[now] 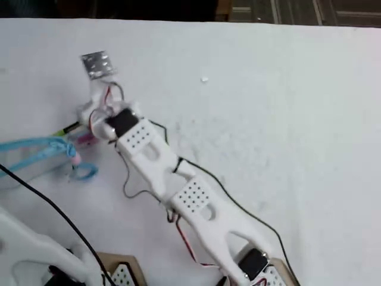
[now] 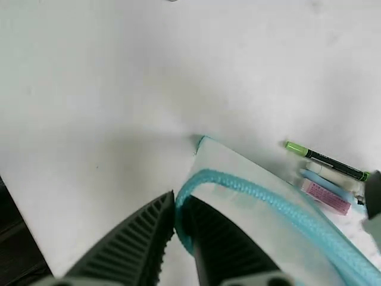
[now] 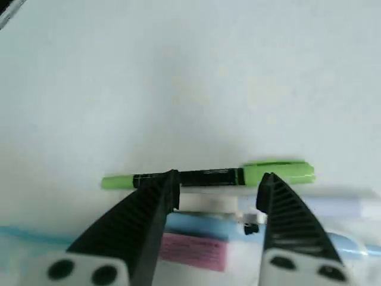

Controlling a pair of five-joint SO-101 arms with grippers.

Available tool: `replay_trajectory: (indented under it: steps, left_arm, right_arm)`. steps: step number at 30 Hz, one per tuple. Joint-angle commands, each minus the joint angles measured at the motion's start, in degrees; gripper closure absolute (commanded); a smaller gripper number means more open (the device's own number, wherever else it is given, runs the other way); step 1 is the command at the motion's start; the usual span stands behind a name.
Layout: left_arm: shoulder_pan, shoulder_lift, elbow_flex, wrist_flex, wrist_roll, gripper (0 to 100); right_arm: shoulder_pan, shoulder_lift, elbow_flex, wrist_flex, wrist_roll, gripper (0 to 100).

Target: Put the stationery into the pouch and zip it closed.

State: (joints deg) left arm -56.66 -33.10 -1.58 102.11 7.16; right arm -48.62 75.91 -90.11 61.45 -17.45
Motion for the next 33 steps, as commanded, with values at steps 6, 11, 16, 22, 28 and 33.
replay_trajectory:
  steps: [6, 11, 16, 22, 28, 33]
  left_arm:
    - [0.04, 0.75, 0.26, -0.09, -0.26, 98]
    - [0.04, 0.66, 0.26, 0.00, -0.26, 98]
    - [-0.04, 0.66, 0.26, 0.09, -0.35, 98]
    - [-0.04, 0.66, 0.26, 0.09, -0.44, 98]
    - [-0.04, 0.57, 0.26, 0.09, -0.53, 98]
    - [0.04, 0.57, 0.26, 0.09, -0.53, 98]
  right_arm:
    - [-2.51, -0.22, 9.58, -14.90, 2.90, 79.1]
    - [-1.98, -0.40, 10.81, 0.48, 10.20, 88.7]
    - [0.48, -3.65, 9.93, 16.22, 19.78, 97.8]
    - [4.18, -8.31, 9.93, 34.51, 32.09, 98.0]
    - [10.51, -11.38, 9.93, 39.87, 34.81, 98.0]
    - [13.76, -15.52, 10.46, 39.87, 37.63, 97.8]
